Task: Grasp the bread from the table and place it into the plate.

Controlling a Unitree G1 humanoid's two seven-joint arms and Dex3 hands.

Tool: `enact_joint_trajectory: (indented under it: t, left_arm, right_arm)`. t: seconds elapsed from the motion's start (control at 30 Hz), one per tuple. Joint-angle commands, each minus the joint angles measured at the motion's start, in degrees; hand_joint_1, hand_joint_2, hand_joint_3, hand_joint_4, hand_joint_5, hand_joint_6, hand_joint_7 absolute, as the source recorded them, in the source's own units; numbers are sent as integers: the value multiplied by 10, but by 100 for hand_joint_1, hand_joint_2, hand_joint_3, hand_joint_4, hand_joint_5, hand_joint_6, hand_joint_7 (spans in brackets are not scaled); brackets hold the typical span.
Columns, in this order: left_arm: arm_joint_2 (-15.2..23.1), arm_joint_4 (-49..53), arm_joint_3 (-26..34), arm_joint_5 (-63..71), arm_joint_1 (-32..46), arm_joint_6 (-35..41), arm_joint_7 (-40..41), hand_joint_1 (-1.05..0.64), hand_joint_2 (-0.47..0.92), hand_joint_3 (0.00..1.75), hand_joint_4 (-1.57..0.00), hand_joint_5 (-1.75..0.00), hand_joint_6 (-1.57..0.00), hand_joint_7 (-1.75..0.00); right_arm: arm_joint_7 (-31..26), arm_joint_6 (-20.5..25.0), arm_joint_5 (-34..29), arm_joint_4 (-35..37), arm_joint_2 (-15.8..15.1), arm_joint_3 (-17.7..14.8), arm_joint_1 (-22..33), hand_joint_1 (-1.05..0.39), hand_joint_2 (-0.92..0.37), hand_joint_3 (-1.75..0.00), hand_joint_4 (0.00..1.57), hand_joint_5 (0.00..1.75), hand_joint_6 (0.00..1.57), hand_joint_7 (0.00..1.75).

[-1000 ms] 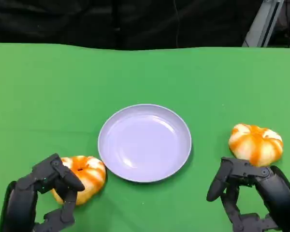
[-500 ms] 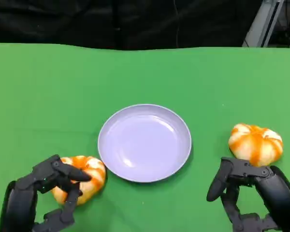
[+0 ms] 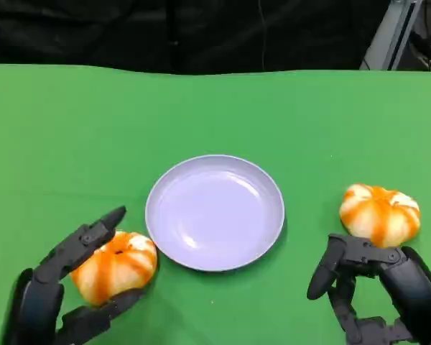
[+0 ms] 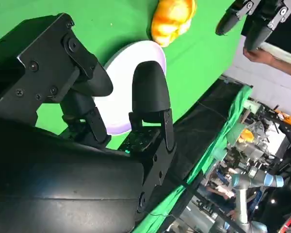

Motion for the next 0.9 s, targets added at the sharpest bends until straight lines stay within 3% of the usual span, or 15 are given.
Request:
enact_joint_trajectory:
  t: [0.03, 0.2, 0.4, 0.67, 0.83, 0.9]
  left_arm:
    - [46, -15, -1, 135, -3, 55, 29, -45, 88, 1, -35, -23, -34, 0]
    - [63, -32, -18, 230, -11, 122, 54, -61, 88, 1, -30, -26, -28, 0]
    - [77, -78, -53, 299, -12, 216, 31, -64, 89, 0, -15, -47, -23, 0]
    - [96, -104, -101, 352, -29, 307, 3, -65, 91, 0, -9, -58, -25, -1]
    - [104, -71, -147, 407, -76, 373, -37, -64, 91, 0, -15, -61, -30, -2]
    - [100, -21, -173, 424, -114, 404, -54, -62, 89, 0, -35, -48, -41, -2]
  right_arm:
    - [-4, 2, 3, -8, -2, -2, 1, 11, -33, -142, 84, 168, 80, 133]
    - [-5, 8, -1, -15, 1, 0, 4, 11, -32, -144, 84, 169, 80, 134]
    - [-6, 10, 0, -17, 2, 2, 4, 12, -32, -143, 84, 168, 79, 134]
    - [-4, 15, 3, -21, 2, 4, 5, 12, -32, -144, 84, 167, 79, 133]
    - [-5, 19, 1, -25, 2, 6, 7, 11, -32, -143, 84, 166, 79, 133]
    - [-6, 19, 4, -25, 4, 7, 7, 11, -32, -143, 84, 165, 80, 133]
